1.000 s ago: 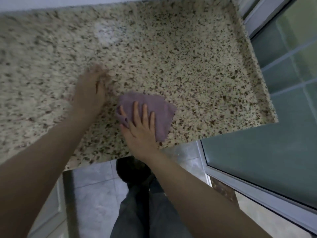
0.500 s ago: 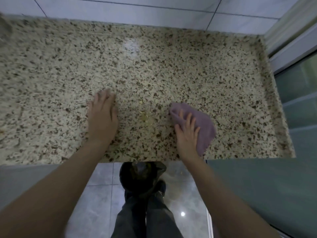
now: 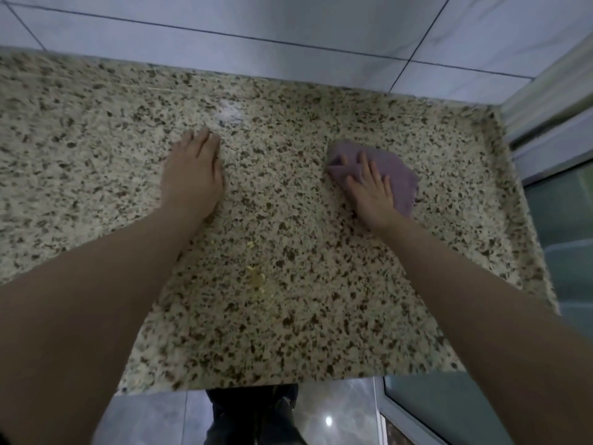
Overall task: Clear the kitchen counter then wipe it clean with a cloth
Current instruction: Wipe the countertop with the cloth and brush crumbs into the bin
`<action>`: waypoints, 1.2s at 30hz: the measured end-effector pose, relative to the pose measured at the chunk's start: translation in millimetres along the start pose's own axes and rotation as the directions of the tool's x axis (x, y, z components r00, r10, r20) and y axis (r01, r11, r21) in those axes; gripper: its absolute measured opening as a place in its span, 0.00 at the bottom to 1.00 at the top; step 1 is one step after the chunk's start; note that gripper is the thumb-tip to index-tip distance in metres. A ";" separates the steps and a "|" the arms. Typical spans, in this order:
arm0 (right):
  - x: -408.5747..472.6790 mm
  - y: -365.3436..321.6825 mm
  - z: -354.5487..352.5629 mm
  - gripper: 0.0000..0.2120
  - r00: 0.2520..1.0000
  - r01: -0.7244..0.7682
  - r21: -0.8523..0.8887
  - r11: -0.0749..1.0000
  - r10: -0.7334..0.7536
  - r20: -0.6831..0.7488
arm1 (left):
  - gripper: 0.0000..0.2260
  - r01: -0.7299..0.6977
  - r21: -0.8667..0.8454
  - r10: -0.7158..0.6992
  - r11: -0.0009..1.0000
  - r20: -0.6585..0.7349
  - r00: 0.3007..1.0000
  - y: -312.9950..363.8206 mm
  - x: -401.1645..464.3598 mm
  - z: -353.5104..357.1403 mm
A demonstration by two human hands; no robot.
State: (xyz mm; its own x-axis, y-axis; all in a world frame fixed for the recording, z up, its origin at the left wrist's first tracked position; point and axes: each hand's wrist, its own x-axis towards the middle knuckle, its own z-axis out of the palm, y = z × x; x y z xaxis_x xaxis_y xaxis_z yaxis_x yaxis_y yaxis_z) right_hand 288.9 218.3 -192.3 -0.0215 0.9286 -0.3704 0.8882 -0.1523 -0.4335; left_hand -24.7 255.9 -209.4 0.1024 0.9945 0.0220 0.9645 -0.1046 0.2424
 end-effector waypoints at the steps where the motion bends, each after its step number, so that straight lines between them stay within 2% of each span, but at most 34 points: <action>1: 8.3 1.3 -3.7 0.24 1.000 0.013 -0.022 1.000 -0.013 -0.008 | 0.23 -0.012 0.006 0.012 1.000 -0.024 1.000 -0.1 -3.4 0.7; 4: 47.2 3.5 -14.1 0.24 0.997 0.059 -0.150 0.987 -0.066 -0.041 | 0.23 -0.017 0.003 0.017 1.000 -0.062 0.998 -0.9 -4.4 6.4; 9: 73.7 -3.0 -20.1 0.23 0.986 0.143 -0.240 0.960 -0.160 -0.054 | 0.22 0.001 -0.025 -0.003 1.000 -0.086 0.996 -0.1 -2.0 7.9; 12: 24.5 -20.9 5.6 0.28 0.932 0.358 -0.305 0.882 -0.355 0.067 | 0.21 -0.008 -0.041 0.004 0.999 -0.098 0.995 1.7 -4.2 5.8; 15: -8.0 -29.8 27.5 0.24 0.876 0.481 -0.216 0.850 -0.457 0.155 | 0.21 0.000 -0.047 -0.005 0.999 -0.106 0.994 1.5 -4.3 5.0; 19: 57.7 -52.9 7.5 0.23 0.882 0.454 -0.086 0.887 -0.433 0.186 | 0.24 0.001 -0.050 -0.005 0.999 -0.082 0.997 1.1 -2.0 5.0; 22: 116.8 -84.5 3.9 0.23 0.885 0.462 -0.149 0.874 -0.442 0.148 | 0.27 0.017 -0.064 -0.020 0.998 -0.057 0.998 -0.4 -0.2 2.7; 25: 138.6 -100.9 6.2 0.23 0.883 0.470 -0.183 0.864 -0.461 0.091 | 0.26 0.003 -0.065 -0.007 0.998 -0.058 0.998 0.1 0.3 2.5; 27: 124.7 -97.2 9.3 0.24 0.869 0.494 -0.161 0.854 -0.483 0.108 | 0.26 0.003 -0.063 -0.006 0.998 -0.049 0.999 -0.6 -0.4 2.8; 32: 21.2 -71.8 43.4 0.25 0.769 0.635 -0.158 0.756 -0.599 0.223 | 0.28 -0.004 -0.048 0.002 0.999 -0.034 0.999 -0.1 -0.9 0.1; 36: 29.7 -81.0 34.1 0.23 0.778 0.606 -0.064 0.793 -0.574 0.255 | 0.27 -0.018 -0.045 0.016 0.999 -0.032 0.999 -2.5 -1.3 2.8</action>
State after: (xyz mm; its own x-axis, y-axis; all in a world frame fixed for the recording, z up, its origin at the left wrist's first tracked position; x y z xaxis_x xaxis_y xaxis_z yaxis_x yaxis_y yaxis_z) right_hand 200.7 246.7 -196.3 -0.6436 0.7237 -0.2491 0.7206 0.4632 -0.5160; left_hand -26.6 254.8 -212.8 0.1102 0.9923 0.0573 0.9505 -0.1221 0.2856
